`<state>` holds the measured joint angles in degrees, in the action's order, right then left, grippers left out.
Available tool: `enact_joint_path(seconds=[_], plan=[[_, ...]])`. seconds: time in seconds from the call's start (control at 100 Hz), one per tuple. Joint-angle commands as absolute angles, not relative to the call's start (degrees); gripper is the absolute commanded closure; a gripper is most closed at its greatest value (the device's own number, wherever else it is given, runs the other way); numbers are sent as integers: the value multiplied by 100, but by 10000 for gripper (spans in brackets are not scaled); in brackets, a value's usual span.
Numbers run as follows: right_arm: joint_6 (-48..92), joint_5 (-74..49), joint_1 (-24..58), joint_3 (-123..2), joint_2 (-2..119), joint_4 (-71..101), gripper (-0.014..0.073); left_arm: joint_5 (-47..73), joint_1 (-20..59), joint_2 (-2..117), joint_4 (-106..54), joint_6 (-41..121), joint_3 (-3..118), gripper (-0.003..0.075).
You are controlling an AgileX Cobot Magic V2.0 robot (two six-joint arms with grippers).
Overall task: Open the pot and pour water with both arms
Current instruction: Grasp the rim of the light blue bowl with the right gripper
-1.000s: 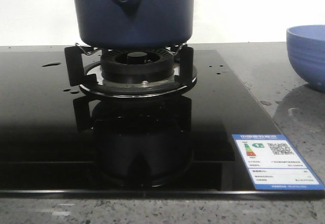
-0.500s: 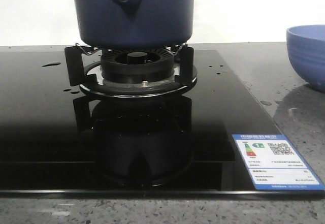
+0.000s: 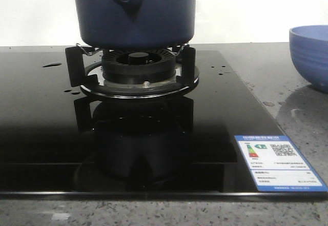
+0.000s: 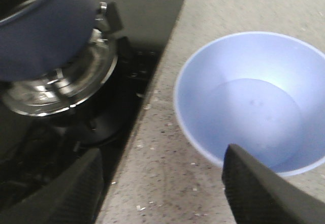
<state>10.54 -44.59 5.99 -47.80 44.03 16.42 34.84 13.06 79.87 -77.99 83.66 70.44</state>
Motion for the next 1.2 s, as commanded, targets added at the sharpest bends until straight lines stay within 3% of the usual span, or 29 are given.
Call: enact_joint_path(seconds=[0.0,0.42,0.64,0.93,1.19], plan=[[611,-4419,577,-5341,4818,1201,137,3466,1014,7544,-8173,8370,7251,342],[-479,-5943,495,-7171,6954,-964,139,3708,-84,7047,-8173,8370,7251,342],[-414,-6017,-291,-7227,7498,-843,139,3708,-108,7047,-8173,8370,7251,342],[357,-6012,-1089,-7227,7993,620,144,3697,-108,7047,-8160,8370,7251,342],[465,-6033,-1089,-7214,8426,701,425,3645,-108,7047,-8151,8370,7251,342]])
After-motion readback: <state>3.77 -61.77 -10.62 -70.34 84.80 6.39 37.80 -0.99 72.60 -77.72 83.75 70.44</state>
